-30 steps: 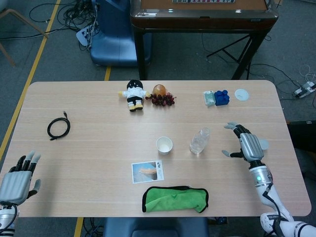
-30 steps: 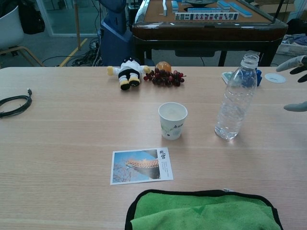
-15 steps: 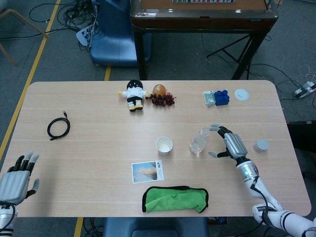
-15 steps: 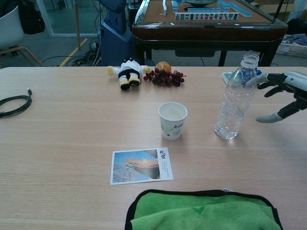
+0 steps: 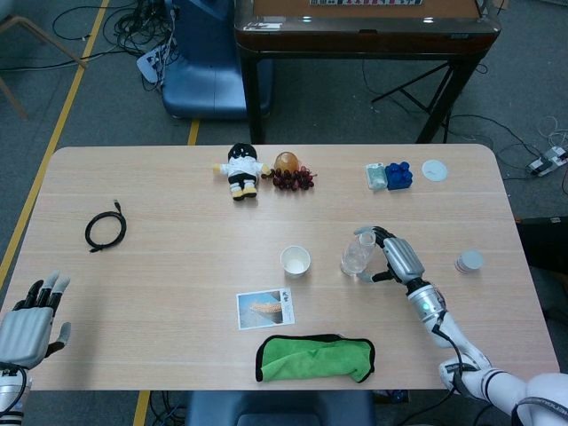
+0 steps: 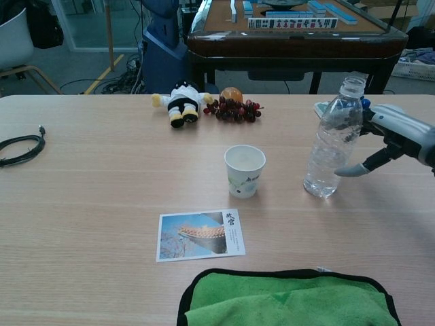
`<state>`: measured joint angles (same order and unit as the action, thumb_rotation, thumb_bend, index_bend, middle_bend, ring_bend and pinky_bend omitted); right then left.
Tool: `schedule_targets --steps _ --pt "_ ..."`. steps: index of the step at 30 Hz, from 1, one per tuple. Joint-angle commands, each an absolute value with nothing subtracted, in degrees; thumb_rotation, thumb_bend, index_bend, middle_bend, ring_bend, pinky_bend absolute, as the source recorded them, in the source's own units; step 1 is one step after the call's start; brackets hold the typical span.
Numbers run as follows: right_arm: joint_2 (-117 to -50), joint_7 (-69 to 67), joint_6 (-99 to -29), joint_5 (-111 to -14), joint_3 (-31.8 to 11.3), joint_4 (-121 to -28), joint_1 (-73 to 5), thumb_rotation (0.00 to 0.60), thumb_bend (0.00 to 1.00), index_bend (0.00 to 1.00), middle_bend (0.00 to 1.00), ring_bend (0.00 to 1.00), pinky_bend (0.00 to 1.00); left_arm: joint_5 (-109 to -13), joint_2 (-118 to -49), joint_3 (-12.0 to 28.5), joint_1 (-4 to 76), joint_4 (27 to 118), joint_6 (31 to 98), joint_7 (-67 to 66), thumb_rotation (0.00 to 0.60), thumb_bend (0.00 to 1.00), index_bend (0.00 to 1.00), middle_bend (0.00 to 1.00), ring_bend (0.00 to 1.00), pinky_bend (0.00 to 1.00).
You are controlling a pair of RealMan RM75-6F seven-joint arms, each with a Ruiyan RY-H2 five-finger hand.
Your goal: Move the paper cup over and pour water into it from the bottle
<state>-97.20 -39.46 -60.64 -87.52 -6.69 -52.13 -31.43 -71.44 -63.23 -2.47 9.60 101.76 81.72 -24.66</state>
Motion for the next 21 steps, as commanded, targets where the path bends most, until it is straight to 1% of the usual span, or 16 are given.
schedule_targets --steps 1,5,11,21 --pt "-98.56 -40.74 -61.02 -87.96 -6.39 -50.31 -32.21 0.600 0.00 0.23 0.23 0.16 0.28 -71.50 -63.14 -2.32 9.45 101.81 81.64 -24.64 0.600 0.39 0.08 0.03 0.05 0.27" --pt "-100.20 -43.07 -61.40 -88.45 -6.00 -47.31 -33.07 0.600 0.00 0.24 0.26 0.19 0.30 -71.68 -63.07 -2.05 9.11 101.92 81.62 -24.64 0.600 0.39 0.09 0.03 0.05 0.27" --pt "-102.61 -47.09 -62.62 -88.68 -5.56 -43.27 -33.47 0.600 0.00 0.27 0.29 0.21 0.33 -71.79 -63.12 -1.67 8.84 101.84 81.27 -24.71 0.600 0.39 0.09 0.03 0.05 0.27" --pt "-107.52 -53.54 -64.22 -87.92 -5.74 -36.23 -33.73 0.600 0.00 0.40 0.39 0.32 0.44 -72.12 -63.25 -1.33 8.45 101.78 80.77 -25.02 0.600 0.39 0.09 0.03 0.05 0.27"
